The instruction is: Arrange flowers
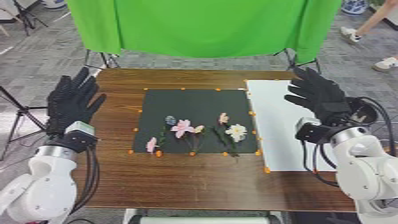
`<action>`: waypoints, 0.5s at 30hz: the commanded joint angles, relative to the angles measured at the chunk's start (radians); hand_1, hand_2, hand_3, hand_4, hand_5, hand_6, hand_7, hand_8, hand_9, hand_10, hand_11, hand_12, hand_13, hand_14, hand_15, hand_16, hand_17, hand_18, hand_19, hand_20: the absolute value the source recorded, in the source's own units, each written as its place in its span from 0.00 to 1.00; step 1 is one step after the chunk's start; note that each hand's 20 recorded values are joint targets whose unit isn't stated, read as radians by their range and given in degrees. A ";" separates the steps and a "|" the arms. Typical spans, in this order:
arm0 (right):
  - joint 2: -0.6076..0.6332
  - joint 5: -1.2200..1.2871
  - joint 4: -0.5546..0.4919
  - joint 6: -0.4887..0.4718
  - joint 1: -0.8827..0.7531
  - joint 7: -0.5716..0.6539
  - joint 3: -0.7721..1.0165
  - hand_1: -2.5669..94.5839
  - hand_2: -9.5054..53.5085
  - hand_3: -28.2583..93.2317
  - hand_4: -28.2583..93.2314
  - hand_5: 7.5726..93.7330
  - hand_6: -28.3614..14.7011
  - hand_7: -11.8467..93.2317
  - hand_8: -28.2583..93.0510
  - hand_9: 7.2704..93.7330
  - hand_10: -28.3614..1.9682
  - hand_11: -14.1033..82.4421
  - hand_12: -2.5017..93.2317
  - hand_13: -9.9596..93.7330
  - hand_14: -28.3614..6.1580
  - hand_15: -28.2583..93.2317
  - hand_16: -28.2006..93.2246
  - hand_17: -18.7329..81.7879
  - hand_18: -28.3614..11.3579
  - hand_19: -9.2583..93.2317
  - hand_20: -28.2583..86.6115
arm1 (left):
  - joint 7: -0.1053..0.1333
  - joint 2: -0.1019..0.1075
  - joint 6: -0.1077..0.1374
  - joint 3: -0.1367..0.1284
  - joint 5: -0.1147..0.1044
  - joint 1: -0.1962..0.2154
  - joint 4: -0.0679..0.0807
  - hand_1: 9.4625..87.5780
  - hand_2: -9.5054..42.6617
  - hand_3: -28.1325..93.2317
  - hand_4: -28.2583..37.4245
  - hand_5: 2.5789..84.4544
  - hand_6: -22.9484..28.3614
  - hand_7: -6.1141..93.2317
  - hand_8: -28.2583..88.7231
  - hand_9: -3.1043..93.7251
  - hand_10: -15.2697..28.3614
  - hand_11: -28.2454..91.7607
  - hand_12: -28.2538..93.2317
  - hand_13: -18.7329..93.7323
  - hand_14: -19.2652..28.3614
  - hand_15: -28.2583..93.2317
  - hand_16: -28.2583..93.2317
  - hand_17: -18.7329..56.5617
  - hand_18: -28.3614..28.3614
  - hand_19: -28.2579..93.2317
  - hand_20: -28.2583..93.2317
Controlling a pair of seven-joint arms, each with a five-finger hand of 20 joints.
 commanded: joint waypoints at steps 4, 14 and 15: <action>-0.001 -0.009 -0.002 -0.003 0.013 -0.001 -0.006 0.10 0.31 0.87 0.01 0.36 0.52 0.19 0.15 0.33 0.50 0.18 0.13 0.37 0.46 0.29 0.34 0.36 0.32 0.30 0.40 | -0.005 0.010 -0.003 -0.021 -0.006 0.006 -0.003 0.17 0.44 0.78 0.00 0.36 0.58 0.09 0.18 0.25 0.63 0.29 0.28 0.24 0.56 0.33 0.15 0.14 0.67 0.46 0.27; -0.007 -0.005 0.002 -0.013 0.031 0.001 -0.017 0.10 0.30 0.87 0.01 0.37 0.52 0.19 0.15 0.33 0.50 0.18 0.13 0.37 0.46 0.29 0.34 0.36 0.32 0.30 0.40 | -0.001 0.009 -0.002 -0.026 -0.010 0.016 -0.006 0.17 0.44 0.79 0.00 0.36 0.58 0.09 0.18 0.25 0.64 0.29 0.28 0.25 0.56 0.33 0.15 0.14 0.67 0.46 0.27; -0.007 -0.006 0.002 -0.011 0.032 0.001 -0.017 0.10 0.30 0.87 0.01 0.37 0.52 0.19 0.15 0.33 0.50 0.18 0.13 0.37 0.46 0.29 0.34 0.36 0.32 0.30 0.40 | 0.000 0.009 -0.001 -0.025 -0.010 0.015 -0.005 0.17 0.44 0.78 0.00 0.36 0.58 0.09 0.18 0.25 0.64 0.29 0.28 0.25 0.56 0.33 0.15 0.14 0.67 0.47 0.27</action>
